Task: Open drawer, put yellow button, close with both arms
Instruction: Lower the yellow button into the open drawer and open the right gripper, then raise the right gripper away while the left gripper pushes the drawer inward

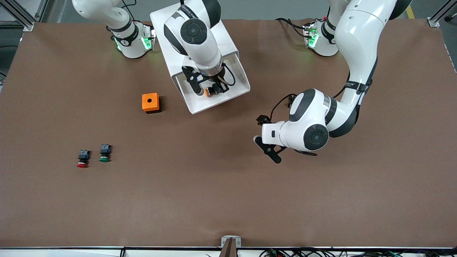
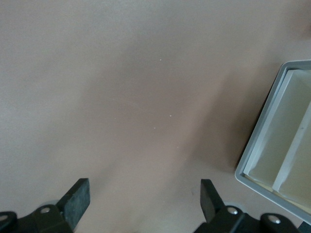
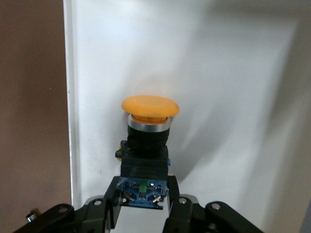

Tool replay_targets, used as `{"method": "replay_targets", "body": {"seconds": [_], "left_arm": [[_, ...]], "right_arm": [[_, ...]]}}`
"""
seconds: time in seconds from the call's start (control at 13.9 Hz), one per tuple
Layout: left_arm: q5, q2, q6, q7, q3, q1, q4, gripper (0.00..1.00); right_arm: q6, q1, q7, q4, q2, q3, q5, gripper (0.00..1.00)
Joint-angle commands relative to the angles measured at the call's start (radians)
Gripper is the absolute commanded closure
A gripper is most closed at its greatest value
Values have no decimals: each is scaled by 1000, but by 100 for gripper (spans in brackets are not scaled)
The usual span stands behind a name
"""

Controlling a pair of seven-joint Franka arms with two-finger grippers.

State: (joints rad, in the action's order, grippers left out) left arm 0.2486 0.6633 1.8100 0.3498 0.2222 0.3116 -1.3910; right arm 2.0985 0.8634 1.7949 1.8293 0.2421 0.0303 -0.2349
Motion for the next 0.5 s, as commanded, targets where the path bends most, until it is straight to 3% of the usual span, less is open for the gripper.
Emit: {"method": "replay_targets", "body": {"seconds": [0.0, 0.07, 0.22, 0.43], "left_arm": [[-22, -4, 12, 5, 0, 0, -5, 0], [-22, -4, 12, 5, 0, 0, -5, 0], [-17, -5, 12, -18, 0, 6, -5, 0], [-20, -7, 43, -135, 3, 21, -9, 0]], "right_arm": [[-8, 13, 8, -7, -3, 14, -23, 34], [-14, 11, 9, -10, -6, 14, -23, 0], [-56, 11, 9, -44, -9, 16, -21, 0], [-229, -13, 6, -175, -12, 26, -21, 0]]}}
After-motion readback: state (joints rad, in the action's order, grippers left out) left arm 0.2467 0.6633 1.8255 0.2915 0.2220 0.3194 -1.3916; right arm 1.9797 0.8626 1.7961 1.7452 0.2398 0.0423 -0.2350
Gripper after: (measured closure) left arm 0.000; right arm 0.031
